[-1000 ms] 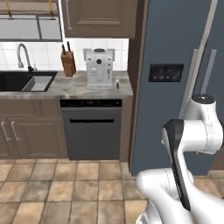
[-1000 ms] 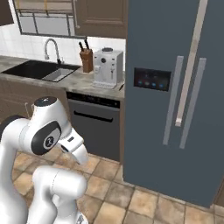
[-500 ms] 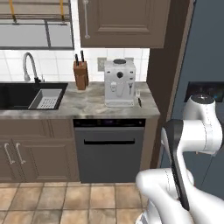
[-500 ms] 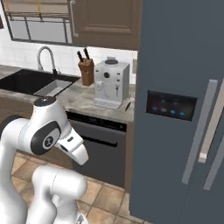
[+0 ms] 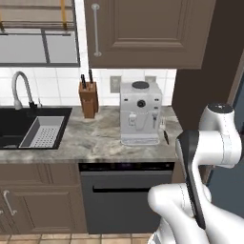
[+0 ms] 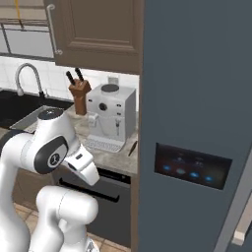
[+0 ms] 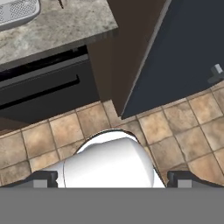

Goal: Take the fork and place it on the left side of the plate. Then take the spoon and place it on the right side of the plate. Make sure they're directly next to the plate.

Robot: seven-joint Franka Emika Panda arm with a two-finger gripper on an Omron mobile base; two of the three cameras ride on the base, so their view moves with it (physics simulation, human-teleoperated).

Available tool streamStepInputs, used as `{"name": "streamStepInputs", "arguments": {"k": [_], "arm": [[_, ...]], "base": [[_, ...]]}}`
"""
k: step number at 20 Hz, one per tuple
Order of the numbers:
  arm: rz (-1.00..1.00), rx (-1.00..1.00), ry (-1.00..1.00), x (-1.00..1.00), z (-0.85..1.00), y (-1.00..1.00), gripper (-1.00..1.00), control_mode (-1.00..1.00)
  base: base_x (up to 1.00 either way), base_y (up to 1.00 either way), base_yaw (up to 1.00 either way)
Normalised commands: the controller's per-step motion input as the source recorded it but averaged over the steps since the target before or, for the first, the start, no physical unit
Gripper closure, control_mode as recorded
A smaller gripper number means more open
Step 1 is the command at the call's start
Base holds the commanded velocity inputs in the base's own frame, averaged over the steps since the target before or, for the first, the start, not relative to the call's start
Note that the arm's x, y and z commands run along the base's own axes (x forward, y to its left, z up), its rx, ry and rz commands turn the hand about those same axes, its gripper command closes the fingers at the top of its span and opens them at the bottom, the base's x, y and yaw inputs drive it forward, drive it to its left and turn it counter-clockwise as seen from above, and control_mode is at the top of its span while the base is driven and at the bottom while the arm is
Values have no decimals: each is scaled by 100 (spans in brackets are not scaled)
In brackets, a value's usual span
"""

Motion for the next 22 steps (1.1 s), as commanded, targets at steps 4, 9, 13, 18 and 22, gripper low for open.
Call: {"name": "streamStepInputs", "arguments": {"k": [4,9,13,18,22], "arm": [[0,0,0,0,0,0,-100,100],[0,0,0,0,0,0,-100,100],[0,0,0,0,0,0,-100,100],[0,0,0,0,0,0,-100,100],[0,0,2,17,-2,0,-100,-100]], "base": [[65,5,0],[49,6,0],[48,6,0],[77,23,0],[52,3,0]]}}
